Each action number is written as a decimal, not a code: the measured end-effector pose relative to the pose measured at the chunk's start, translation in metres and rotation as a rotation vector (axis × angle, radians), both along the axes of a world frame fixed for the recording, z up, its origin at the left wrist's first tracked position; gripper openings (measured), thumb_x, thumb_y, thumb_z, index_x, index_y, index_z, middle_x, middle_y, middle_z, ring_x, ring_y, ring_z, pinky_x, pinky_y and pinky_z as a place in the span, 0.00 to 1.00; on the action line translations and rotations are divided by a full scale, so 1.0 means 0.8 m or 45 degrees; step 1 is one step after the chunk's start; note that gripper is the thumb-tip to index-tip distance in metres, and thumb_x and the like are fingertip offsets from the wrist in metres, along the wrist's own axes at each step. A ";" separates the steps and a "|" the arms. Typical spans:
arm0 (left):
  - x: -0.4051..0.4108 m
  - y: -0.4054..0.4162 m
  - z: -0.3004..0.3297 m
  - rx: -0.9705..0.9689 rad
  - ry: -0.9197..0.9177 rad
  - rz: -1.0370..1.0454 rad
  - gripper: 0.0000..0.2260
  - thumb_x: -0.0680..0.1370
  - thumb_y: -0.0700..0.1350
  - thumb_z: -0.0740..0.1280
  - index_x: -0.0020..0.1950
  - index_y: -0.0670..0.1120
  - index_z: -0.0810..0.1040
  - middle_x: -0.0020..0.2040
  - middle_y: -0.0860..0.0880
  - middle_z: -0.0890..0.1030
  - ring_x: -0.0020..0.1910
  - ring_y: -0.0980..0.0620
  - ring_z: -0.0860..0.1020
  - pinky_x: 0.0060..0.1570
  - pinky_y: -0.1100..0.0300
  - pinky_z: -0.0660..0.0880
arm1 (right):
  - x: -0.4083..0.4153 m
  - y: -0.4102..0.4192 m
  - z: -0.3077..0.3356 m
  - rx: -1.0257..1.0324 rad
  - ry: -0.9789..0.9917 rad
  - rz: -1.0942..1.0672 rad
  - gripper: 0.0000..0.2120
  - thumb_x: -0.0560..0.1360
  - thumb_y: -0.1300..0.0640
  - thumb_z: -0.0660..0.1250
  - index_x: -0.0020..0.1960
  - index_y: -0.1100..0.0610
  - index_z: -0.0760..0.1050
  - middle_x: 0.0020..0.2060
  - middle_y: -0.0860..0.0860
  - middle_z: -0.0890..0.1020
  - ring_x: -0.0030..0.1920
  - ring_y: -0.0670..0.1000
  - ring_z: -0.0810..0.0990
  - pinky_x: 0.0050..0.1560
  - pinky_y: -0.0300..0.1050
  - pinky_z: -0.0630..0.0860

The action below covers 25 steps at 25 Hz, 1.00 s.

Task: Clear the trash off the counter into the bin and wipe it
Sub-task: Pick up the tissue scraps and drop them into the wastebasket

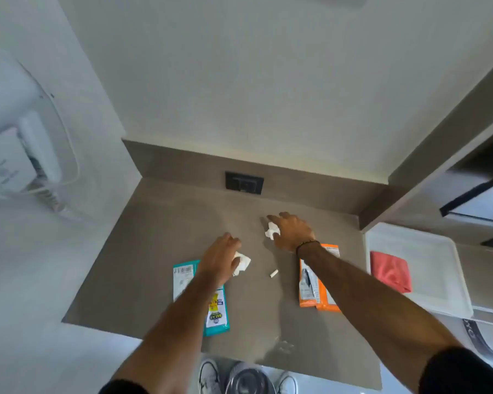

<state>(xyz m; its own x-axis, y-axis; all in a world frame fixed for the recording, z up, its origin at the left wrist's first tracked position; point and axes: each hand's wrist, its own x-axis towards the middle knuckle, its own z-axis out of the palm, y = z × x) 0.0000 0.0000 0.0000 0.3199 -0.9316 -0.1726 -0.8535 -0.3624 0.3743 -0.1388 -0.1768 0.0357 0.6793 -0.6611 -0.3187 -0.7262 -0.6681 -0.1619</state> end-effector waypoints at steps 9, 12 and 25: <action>-0.019 -0.011 -0.064 -0.006 0.205 0.214 0.11 0.78 0.35 0.66 0.56 0.44 0.84 0.56 0.42 0.79 0.55 0.43 0.79 0.56 0.52 0.77 | 0.005 0.005 -0.085 -0.010 -0.010 0.059 0.14 0.74 0.62 0.62 0.56 0.56 0.81 0.60 0.56 0.79 0.59 0.60 0.78 0.56 0.50 0.79; -0.033 -0.016 -0.046 -0.048 0.335 0.372 0.08 0.77 0.34 0.68 0.49 0.42 0.86 0.52 0.41 0.84 0.49 0.43 0.82 0.48 0.56 0.75 | -0.003 0.023 -0.065 0.278 -0.302 -0.193 0.06 0.72 0.58 0.68 0.44 0.54 0.84 0.43 0.53 0.86 0.45 0.56 0.83 0.47 0.47 0.78; -0.102 0.038 0.030 -0.231 1.154 0.787 0.11 0.74 0.36 0.75 0.56 0.40 0.87 0.54 0.40 0.88 0.56 0.38 0.86 0.62 0.50 0.81 | -0.071 0.115 0.010 1.566 -0.808 -0.757 0.11 0.80 0.65 0.63 0.57 0.71 0.78 0.45 0.60 0.80 0.45 0.54 0.81 0.44 0.39 0.81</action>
<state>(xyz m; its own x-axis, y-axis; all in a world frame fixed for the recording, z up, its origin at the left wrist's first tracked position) -0.0816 0.0305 0.0242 0.5623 -0.6904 -0.4552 0.0715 -0.5078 0.8585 -0.1956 -0.0851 0.0436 0.6501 -0.4284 -0.6276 -0.4309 0.4725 -0.7688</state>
